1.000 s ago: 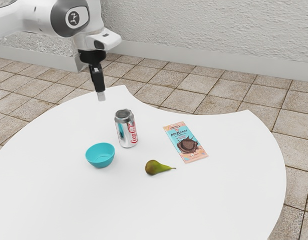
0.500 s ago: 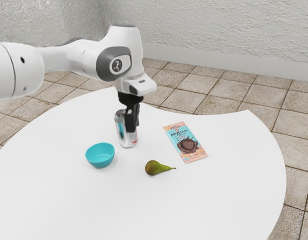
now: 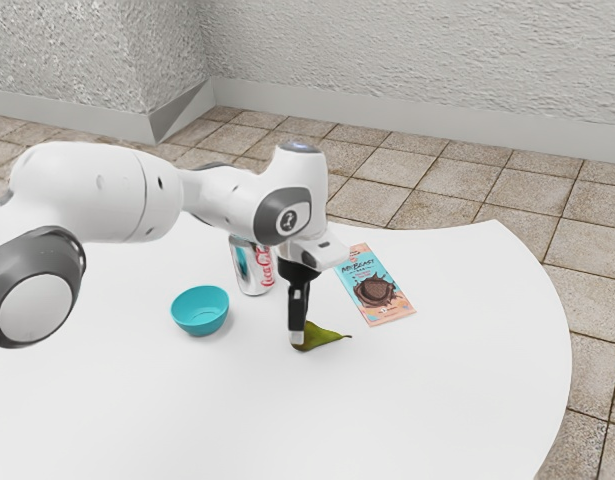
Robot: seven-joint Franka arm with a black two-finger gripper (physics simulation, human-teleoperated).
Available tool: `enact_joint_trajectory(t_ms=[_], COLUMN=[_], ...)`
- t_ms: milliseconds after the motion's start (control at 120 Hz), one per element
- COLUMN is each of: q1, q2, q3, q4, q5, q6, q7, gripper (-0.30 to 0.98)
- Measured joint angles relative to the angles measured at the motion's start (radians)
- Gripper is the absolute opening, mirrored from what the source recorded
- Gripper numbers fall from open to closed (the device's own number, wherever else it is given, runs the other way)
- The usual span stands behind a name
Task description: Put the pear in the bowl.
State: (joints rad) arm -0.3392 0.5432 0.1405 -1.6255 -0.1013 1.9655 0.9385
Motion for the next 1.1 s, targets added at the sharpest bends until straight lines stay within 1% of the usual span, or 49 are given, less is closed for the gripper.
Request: enact_joint_trajectory(t_ms=[217,433,500,575,633,750,867,1033,1100], q1=[-0.028,-0.039,-0.042,-0.047,-0.048,-0.049,-0.050,-0.034,-0.012], q2=[0.086,0.119,0.120,0.115,0.112,0.103,0.034,-0.189,-0.252], q3=[0.044,0.047,0.048,0.059,0.068,0.075,0.077,0.078,0.079], q4=[0.052,0.055,0.054,0.054,0.054,0.052,0.014,-0.144,-0.175], q5=[0.000,-0.033,-0.037,-0.039,-0.041,-0.040,-0.032,-0.019,0.001], q6=[0.057,0.087,0.093,0.097,0.099,0.106,0.104,0.078,0.054], q7=[-0.013,-0.026,-0.029,-0.032,-0.034,-0.040,-0.047,-0.055,-0.057], gripper=[0.69,0.67,0.59,0.44,0.34,0.23,0.18,0.12,0.10])
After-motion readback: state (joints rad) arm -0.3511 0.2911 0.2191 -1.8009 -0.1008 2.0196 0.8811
